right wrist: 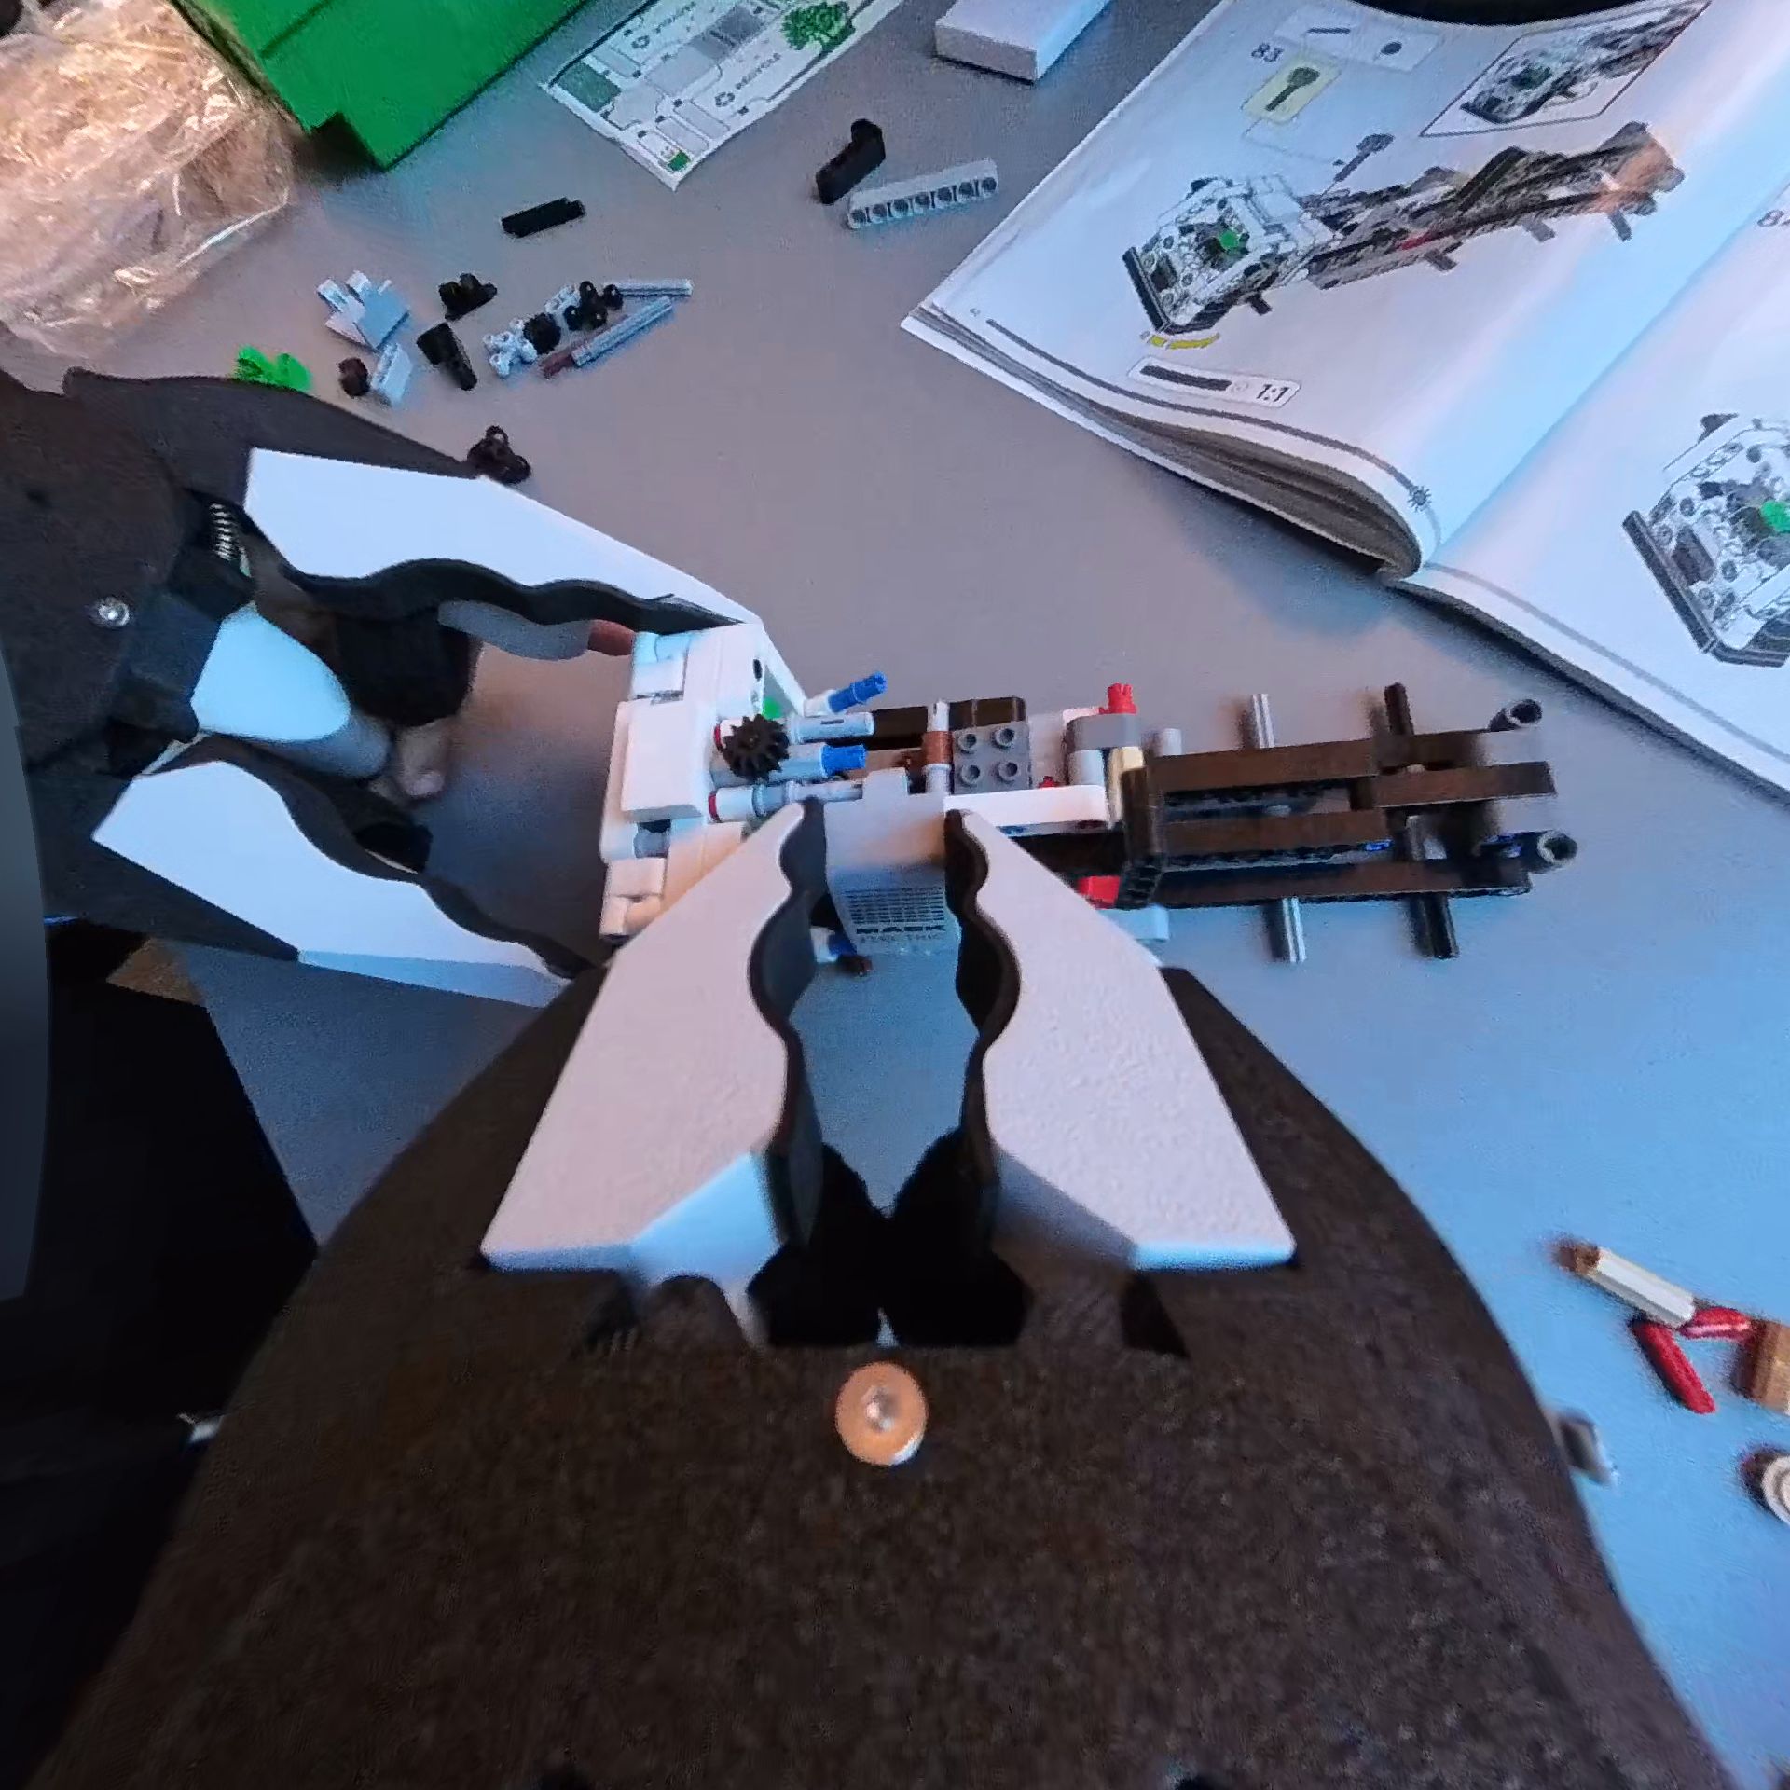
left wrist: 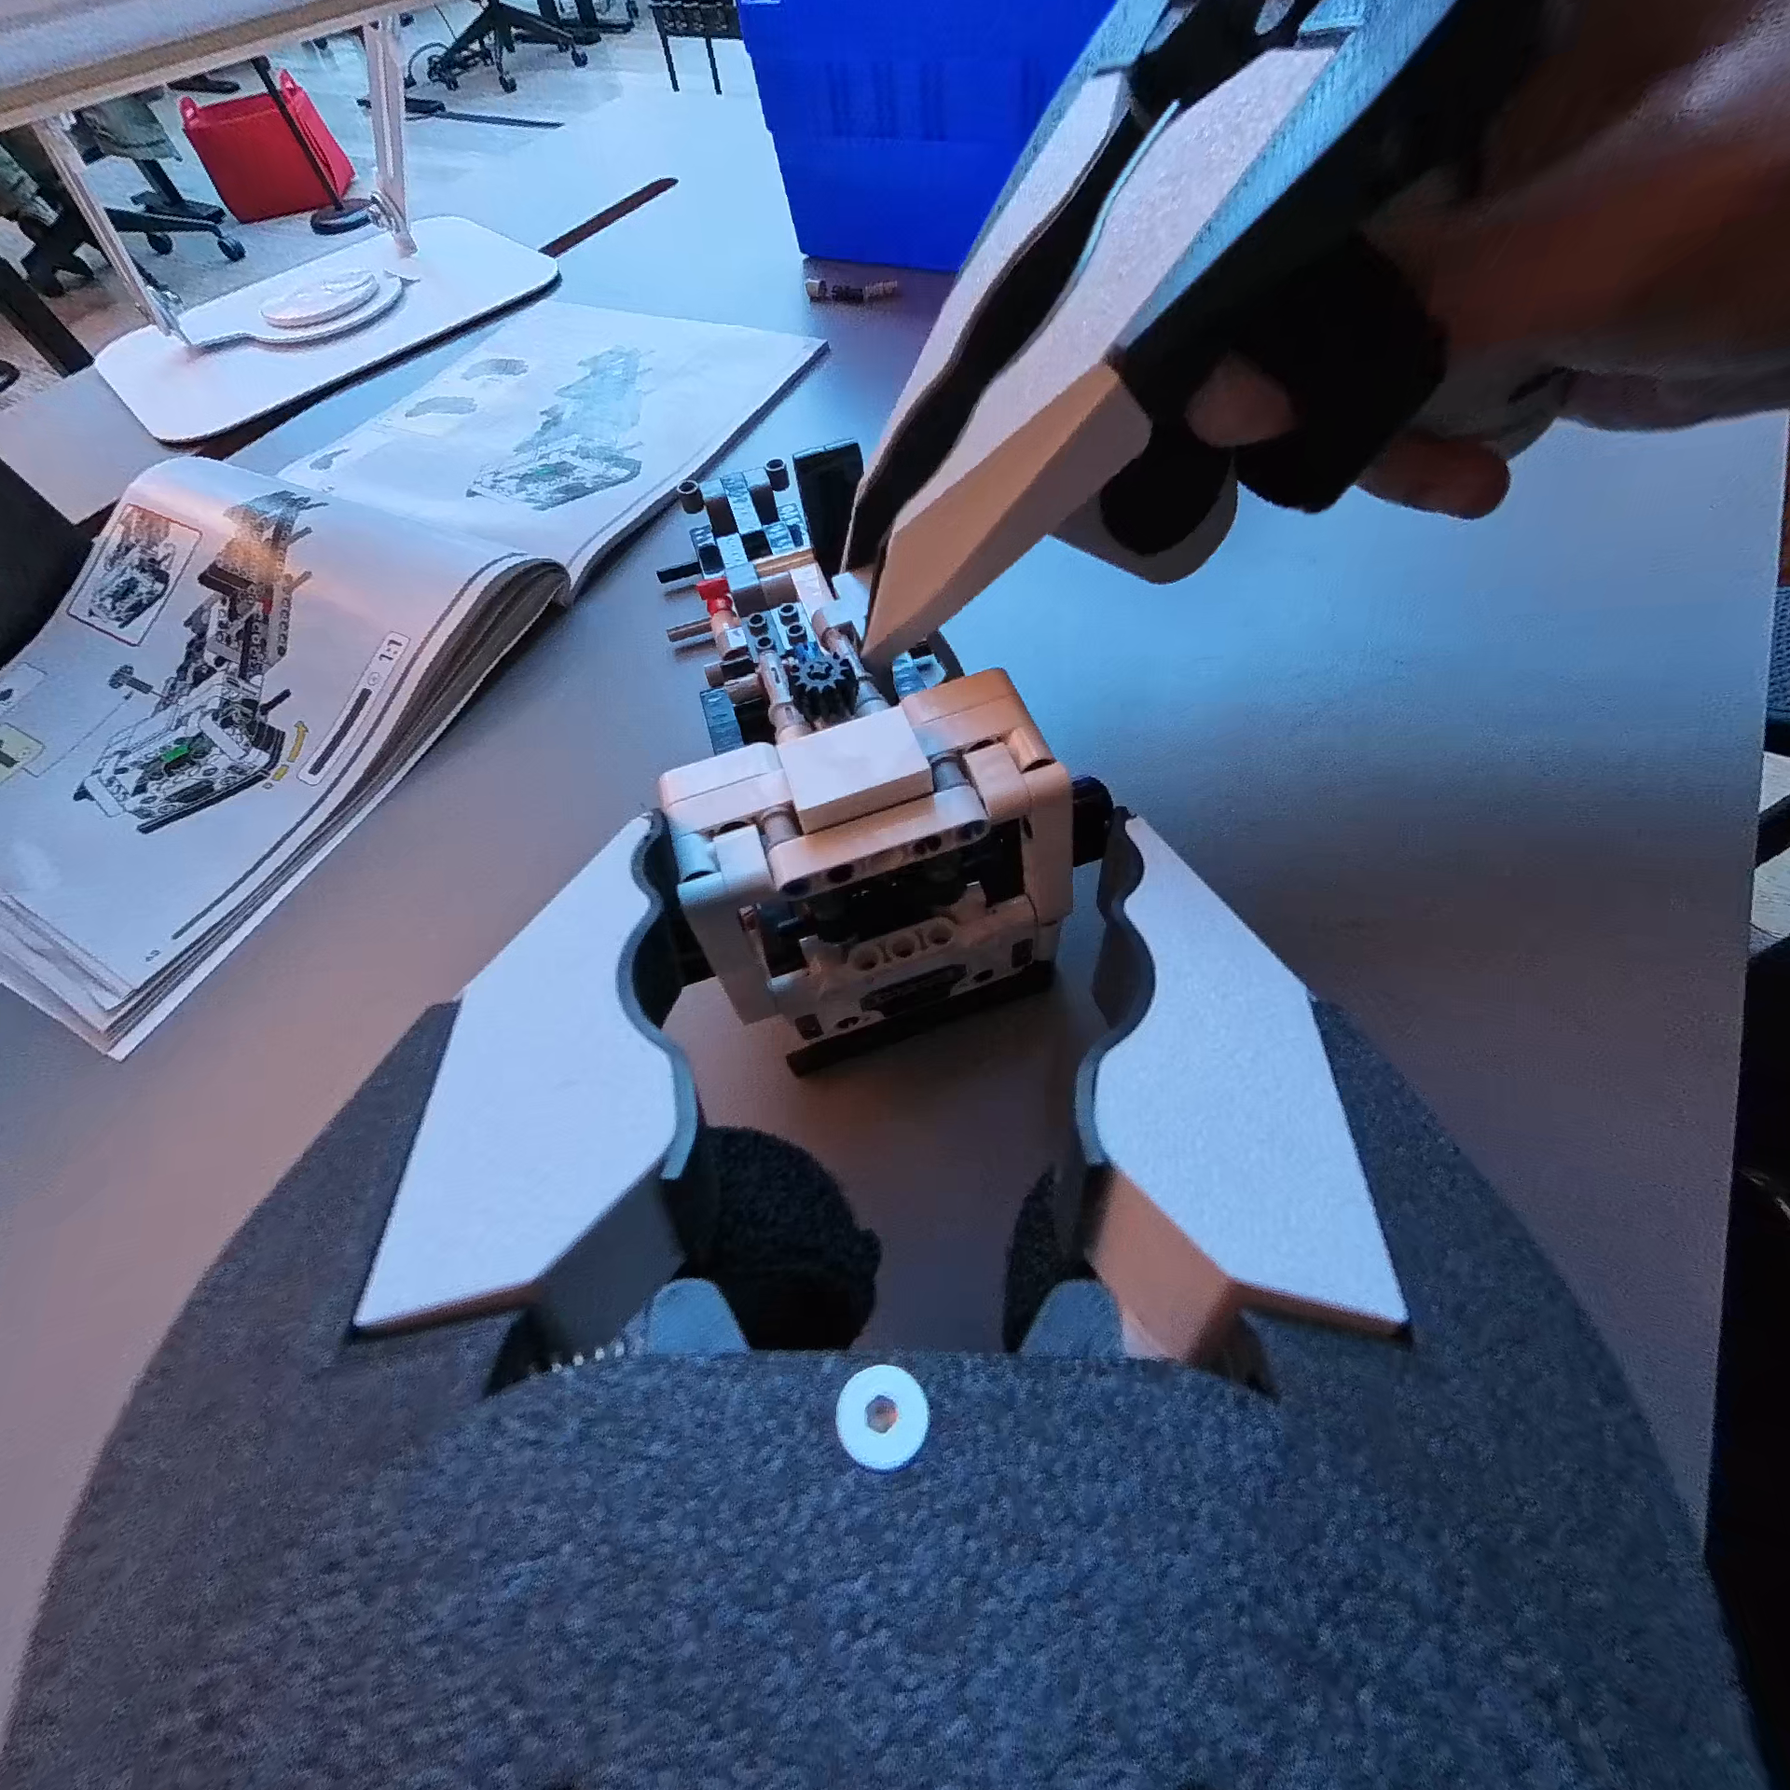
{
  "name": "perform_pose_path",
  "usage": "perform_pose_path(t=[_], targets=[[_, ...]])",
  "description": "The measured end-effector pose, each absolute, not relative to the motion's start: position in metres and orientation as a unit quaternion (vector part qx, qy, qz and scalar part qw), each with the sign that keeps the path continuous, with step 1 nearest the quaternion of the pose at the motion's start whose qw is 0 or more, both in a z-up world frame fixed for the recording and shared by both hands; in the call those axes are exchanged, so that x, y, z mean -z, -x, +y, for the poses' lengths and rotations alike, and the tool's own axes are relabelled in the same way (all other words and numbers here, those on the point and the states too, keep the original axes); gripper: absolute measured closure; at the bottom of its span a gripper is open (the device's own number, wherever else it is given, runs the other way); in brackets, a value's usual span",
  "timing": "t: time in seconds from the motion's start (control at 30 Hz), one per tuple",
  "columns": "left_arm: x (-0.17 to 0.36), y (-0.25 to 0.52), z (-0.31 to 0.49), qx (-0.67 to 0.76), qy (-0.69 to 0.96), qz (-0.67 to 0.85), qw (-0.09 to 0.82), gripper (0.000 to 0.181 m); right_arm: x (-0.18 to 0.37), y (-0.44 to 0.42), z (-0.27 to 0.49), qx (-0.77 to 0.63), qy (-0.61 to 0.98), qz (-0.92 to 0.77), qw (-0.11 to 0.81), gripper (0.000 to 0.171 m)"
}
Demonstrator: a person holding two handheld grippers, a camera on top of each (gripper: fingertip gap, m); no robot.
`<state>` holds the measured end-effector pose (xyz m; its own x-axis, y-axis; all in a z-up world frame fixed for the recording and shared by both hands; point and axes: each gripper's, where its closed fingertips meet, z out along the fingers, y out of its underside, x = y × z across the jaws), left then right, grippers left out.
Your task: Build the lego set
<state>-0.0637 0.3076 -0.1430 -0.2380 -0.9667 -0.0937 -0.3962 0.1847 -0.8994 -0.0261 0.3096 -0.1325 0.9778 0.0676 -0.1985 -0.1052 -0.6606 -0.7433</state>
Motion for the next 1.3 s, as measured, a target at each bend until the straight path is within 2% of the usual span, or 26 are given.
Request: perform_pose_path(t=[0.27, 0.63, 0.77, 1.07, 1.3], targets=[[0.143, 0.064, 0.307, 0.397, 0.5, 0.681, 0.359, 0.095, 0.133, 0.027, 0.308, -0.158, 0.901, 0.053, 0.401, 0.148], [0.143, 0.064, 0.306, 0.396, 0.497, 0.684, 0.359, 0.095, 0.135, 0.025, 0.304, 0.001, 0.941, -0.039, 0.335, 0.148], [0.143, 0.064, 0.305, 0.397, 0.496, 0.684, 0.357, 0.095, 0.135, 0.026, 0.303, -0.038, 0.944, -0.032, 0.326, 0.148], [0.144, 0.064, 0.303, 0.398, 0.491, 0.688, 0.357, 0.095, 0.136, 0.026, 0.301, -0.067, 0.967, -0.058, 0.238, 0.148], [0.144, 0.064, 0.302, 0.397, 0.488, 0.69, 0.358, 0.095, 0.136, 0.026, 0.296, -0.103, 0.987, -0.035, 0.121, 0.148]])
